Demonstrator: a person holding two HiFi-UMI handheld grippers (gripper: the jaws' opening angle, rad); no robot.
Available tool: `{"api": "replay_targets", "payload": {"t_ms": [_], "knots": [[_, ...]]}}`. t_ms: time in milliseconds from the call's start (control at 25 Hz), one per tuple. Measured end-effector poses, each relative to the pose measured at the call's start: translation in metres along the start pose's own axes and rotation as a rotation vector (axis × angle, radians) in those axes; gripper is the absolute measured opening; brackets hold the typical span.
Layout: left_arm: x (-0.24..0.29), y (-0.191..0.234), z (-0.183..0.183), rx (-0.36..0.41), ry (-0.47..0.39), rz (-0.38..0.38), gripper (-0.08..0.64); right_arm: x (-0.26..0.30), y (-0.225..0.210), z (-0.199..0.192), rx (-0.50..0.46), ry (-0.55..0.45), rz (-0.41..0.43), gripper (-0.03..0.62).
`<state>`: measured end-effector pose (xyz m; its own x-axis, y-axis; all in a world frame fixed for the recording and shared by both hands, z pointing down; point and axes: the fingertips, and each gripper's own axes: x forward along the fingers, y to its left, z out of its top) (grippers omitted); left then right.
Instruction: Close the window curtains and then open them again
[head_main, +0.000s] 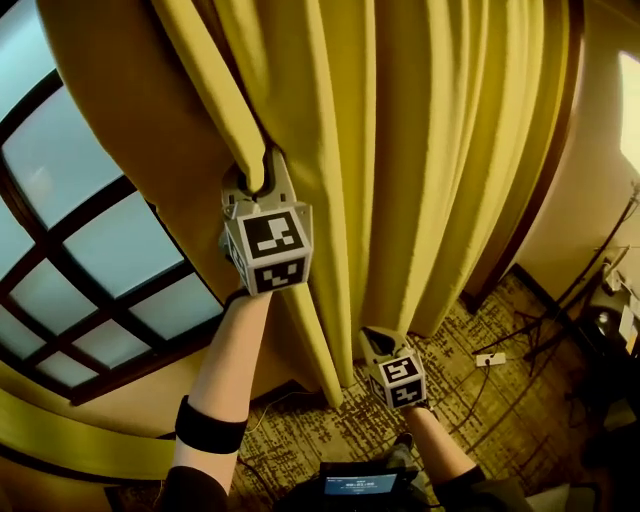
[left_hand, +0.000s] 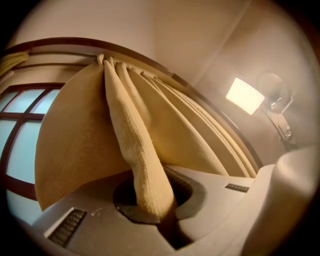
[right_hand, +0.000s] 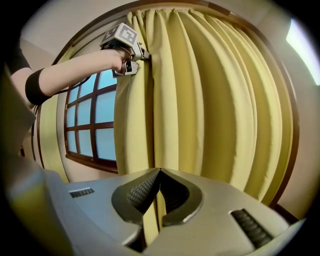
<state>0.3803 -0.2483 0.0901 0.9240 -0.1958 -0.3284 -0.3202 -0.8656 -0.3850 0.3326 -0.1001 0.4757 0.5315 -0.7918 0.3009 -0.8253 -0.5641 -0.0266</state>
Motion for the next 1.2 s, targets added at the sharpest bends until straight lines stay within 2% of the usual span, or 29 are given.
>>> {"api": "replay_targets", "payload": {"t_ms": [120,360,640,840,1040,1200], "knots": [[0.023,-0.028,0.02,-0.017,-0.026,-0.016,0.0,-0.009,-0.026,0.001,0.027,0.001,-0.016,0.014],[0.068,-0.078,0.046,-0.002,-0.07,-0.017,0.0,-0.025,-0.091,-0.007,0.066,0.0,-0.063,0.014],[0.117,-0.159,0.066,0.026,-0.08,-0.09,0.0,-0.041,-0.146,-0.008,0.12,-0.003,-0.083,0.014],[0.15,-0.195,0.087,-0.012,-0.108,-0.082,0.0,-0.05,-0.195,-0.021,0.128,0.002,-0.116,0.014],[0.187,-0.275,0.09,-0.042,-0.09,-0.179,0.0,-0.055,-0.237,-0.025,0.138,-0.002,-0.125,0.014],[0.212,-0.332,0.109,-0.072,-0.12,-0.218,0.0,-0.061,-0.275,-0.028,0.142,0.0,-0.138,0.014]]}}
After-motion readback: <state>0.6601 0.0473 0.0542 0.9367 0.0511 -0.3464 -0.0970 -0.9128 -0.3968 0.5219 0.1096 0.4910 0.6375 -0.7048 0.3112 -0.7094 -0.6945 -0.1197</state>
